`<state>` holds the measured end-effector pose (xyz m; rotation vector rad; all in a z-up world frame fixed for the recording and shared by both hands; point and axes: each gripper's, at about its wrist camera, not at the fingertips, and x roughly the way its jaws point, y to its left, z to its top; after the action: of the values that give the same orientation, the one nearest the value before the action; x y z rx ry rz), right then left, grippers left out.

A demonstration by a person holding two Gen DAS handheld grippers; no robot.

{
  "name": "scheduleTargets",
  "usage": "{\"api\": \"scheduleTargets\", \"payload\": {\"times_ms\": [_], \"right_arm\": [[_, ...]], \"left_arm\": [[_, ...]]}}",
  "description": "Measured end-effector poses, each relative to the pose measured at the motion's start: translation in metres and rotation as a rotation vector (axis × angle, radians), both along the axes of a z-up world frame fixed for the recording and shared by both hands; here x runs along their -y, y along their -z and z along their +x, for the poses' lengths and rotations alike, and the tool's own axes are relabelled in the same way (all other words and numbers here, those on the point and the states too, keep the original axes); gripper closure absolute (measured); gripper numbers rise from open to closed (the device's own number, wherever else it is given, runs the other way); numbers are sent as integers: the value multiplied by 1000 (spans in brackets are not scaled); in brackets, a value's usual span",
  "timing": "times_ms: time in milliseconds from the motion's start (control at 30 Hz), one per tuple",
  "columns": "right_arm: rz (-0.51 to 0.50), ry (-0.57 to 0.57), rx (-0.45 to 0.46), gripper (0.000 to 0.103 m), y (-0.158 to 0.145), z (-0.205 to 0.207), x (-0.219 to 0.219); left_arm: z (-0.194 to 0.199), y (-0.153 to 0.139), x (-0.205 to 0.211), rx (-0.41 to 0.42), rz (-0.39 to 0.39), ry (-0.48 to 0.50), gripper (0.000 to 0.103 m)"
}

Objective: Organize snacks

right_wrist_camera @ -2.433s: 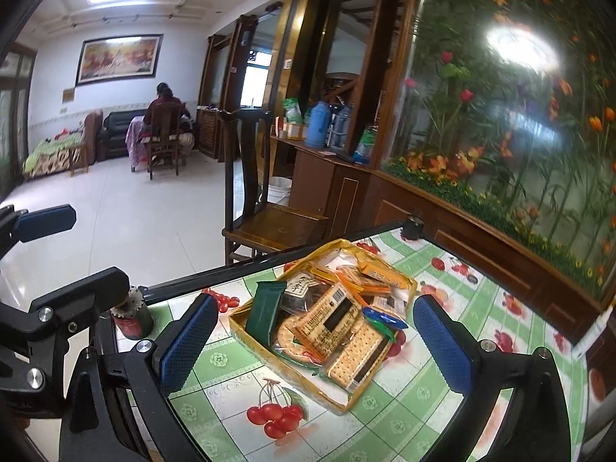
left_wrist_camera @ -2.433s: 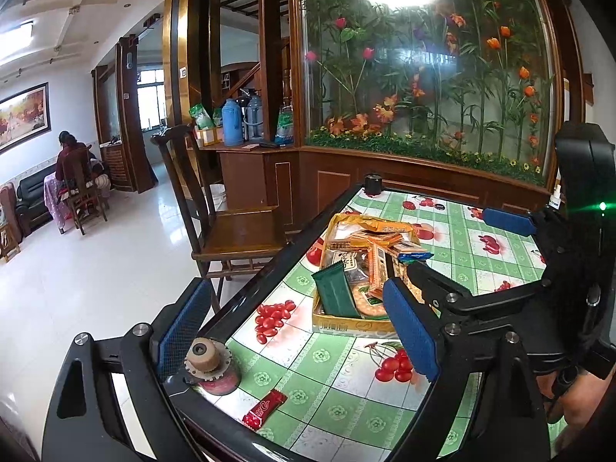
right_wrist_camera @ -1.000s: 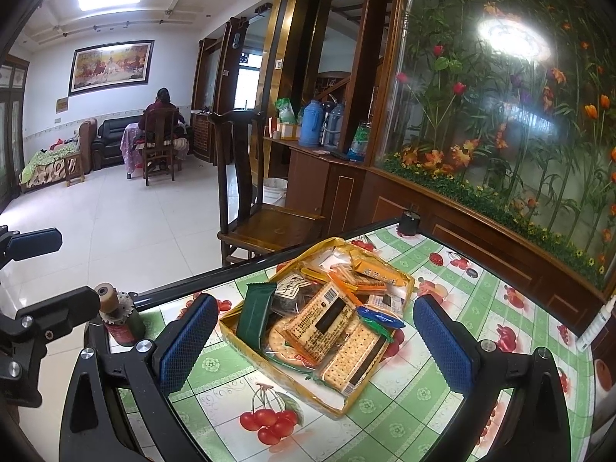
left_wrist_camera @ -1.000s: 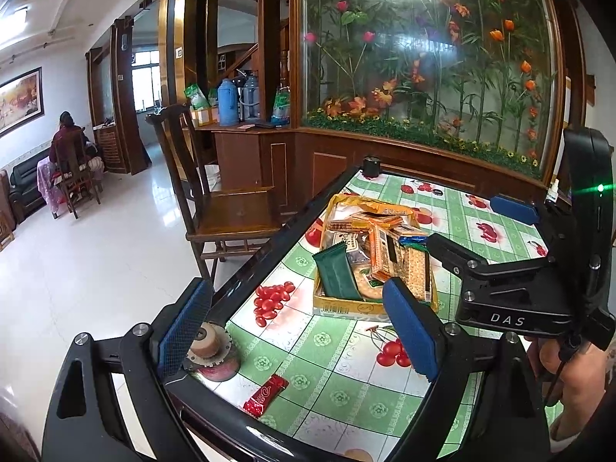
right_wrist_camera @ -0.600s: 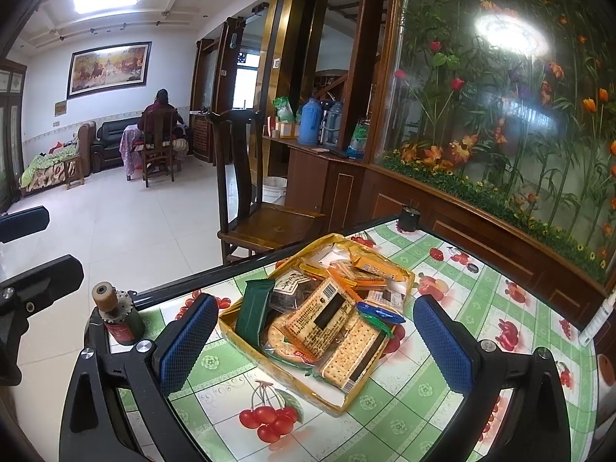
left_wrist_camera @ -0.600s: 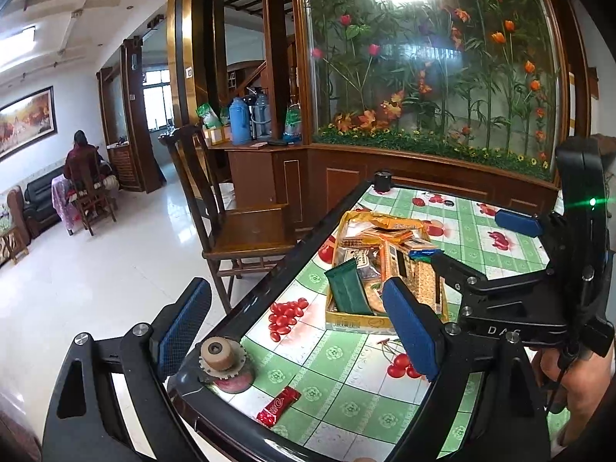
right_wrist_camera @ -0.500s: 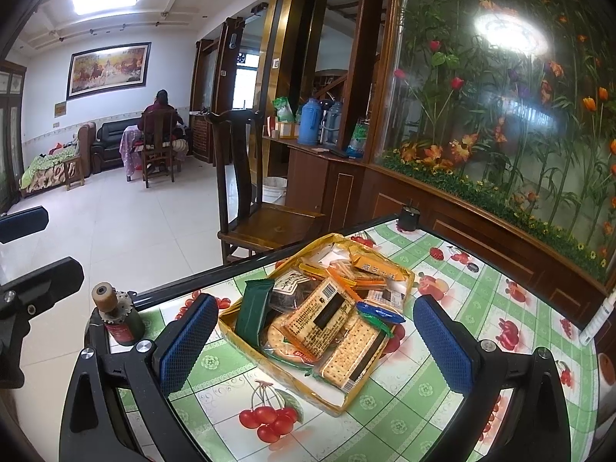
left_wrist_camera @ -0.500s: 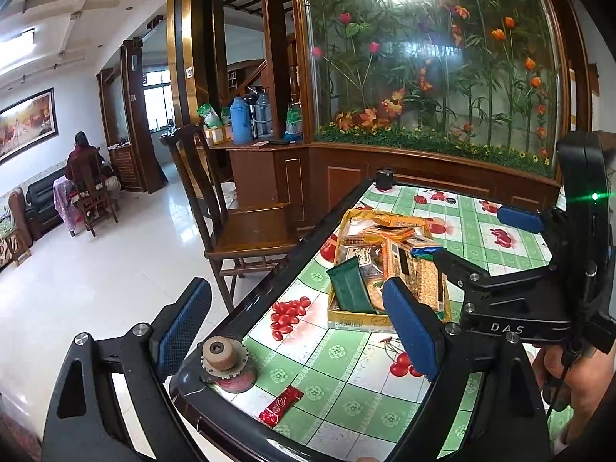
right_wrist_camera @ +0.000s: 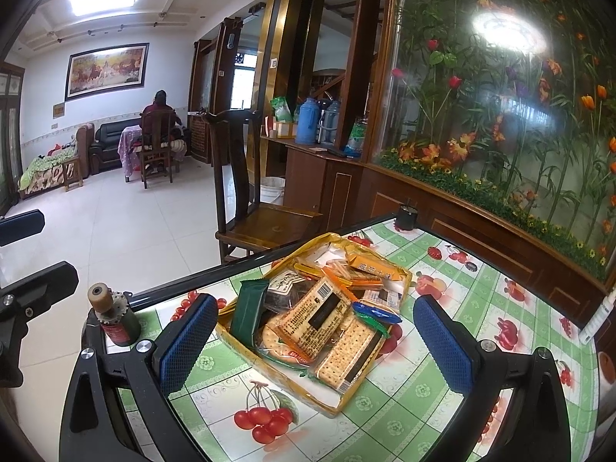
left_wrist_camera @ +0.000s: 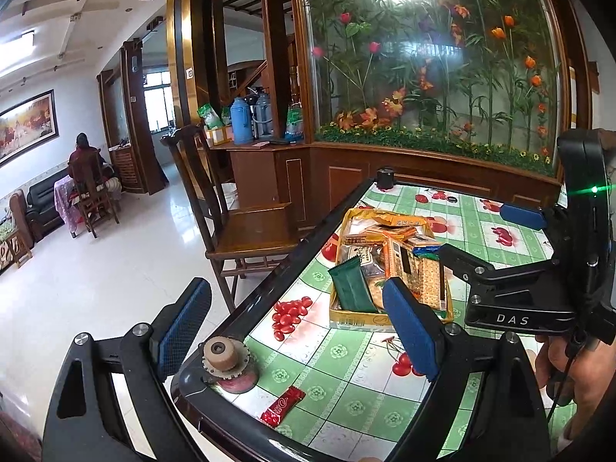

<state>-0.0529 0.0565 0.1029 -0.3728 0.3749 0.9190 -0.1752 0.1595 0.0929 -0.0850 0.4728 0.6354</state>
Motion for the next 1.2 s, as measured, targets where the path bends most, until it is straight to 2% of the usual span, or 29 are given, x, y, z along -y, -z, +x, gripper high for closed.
{"api": "scheduleTargets", "payload": {"times_ms": [1000,1200], "right_arm": [[11,21,-6,1,-2,4,10],[1,17,-3,1,0,2,8]], "left_arm": [[-1,-12,7,38,63,4,12],[0,-13,6,44,36,39,12]]}}
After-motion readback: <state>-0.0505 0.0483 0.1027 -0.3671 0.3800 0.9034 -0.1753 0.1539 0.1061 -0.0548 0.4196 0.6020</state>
